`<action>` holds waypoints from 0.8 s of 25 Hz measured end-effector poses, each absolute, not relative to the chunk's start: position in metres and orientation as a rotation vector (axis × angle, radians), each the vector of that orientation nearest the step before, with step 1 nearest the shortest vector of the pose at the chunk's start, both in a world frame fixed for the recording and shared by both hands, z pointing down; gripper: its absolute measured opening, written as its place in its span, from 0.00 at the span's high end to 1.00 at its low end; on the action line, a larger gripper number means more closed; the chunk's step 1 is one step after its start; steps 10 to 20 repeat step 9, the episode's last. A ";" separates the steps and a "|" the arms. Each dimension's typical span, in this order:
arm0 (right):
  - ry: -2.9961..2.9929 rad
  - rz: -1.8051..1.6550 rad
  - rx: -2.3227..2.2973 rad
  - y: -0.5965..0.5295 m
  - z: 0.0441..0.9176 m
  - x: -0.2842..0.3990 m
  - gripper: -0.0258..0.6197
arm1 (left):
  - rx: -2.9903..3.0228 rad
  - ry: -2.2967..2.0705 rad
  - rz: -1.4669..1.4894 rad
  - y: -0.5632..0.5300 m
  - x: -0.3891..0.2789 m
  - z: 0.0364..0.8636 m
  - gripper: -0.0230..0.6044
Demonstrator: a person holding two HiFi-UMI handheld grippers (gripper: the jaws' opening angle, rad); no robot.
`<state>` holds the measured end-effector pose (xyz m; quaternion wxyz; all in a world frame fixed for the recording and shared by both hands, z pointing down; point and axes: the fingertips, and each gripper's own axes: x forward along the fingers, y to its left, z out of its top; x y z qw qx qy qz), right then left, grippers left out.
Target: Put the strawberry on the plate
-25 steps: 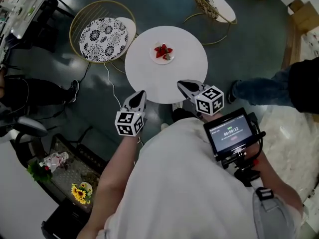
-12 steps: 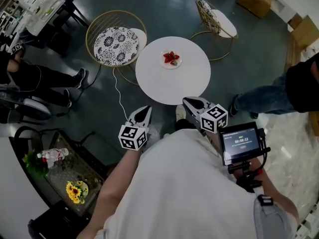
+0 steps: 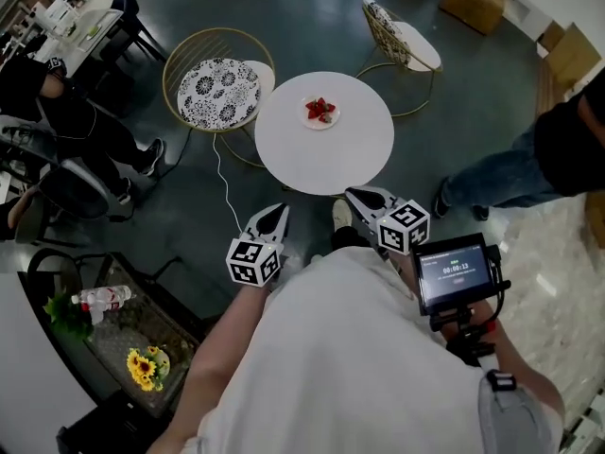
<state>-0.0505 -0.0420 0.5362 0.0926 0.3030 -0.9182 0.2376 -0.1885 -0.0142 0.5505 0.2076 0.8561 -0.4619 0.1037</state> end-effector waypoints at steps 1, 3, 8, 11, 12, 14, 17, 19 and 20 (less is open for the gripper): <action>-2.730 0.702 0.896 -0.044 0.535 -0.051 0.95 | 2.384 -1.286 0.289 -0.015 -0.188 0.550 0.95; -2.735 0.695 0.892 -0.046 0.533 -0.052 0.95 | 2.386 -1.282 0.291 -0.017 -0.184 0.549 0.95; -2.739 0.682 0.892 -0.048 0.530 -0.049 0.95 | 2.390 -1.262 0.305 -0.018 -0.175 0.554 0.95; -2.739 0.680 0.892 -0.049 0.529 -0.049 0.95 | 2.390 -1.259 0.309 -0.018 -0.174 0.555 0.95; -2.739 0.680 0.892 -0.049 0.529 -0.049 0.95 | 2.390 -1.259 0.309 -0.018 -0.174 0.555 0.95; -2.739 0.680 0.892 -0.049 0.529 -0.049 0.95 | 2.390 -1.259 0.309 -0.018 -0.174 0.555 0.95; -2.739 0.680 0.892 -0.049 0.529 -0.049 0.95 | 2.390 -1.259 0.309 -0.018 -0.174 0.555 0.95; -2.739 0.680 0.892 -0.049 0.529 -0.049 0.95 | 2.390 -1.259 0.309 -0.018 -0.174 0.555 0.95; -2.739 0.680 0.892 -0.049 0.529 -0.049 0.95 | 2.390 -1.259 0.309 -0.018 -0.174 0.555 0.95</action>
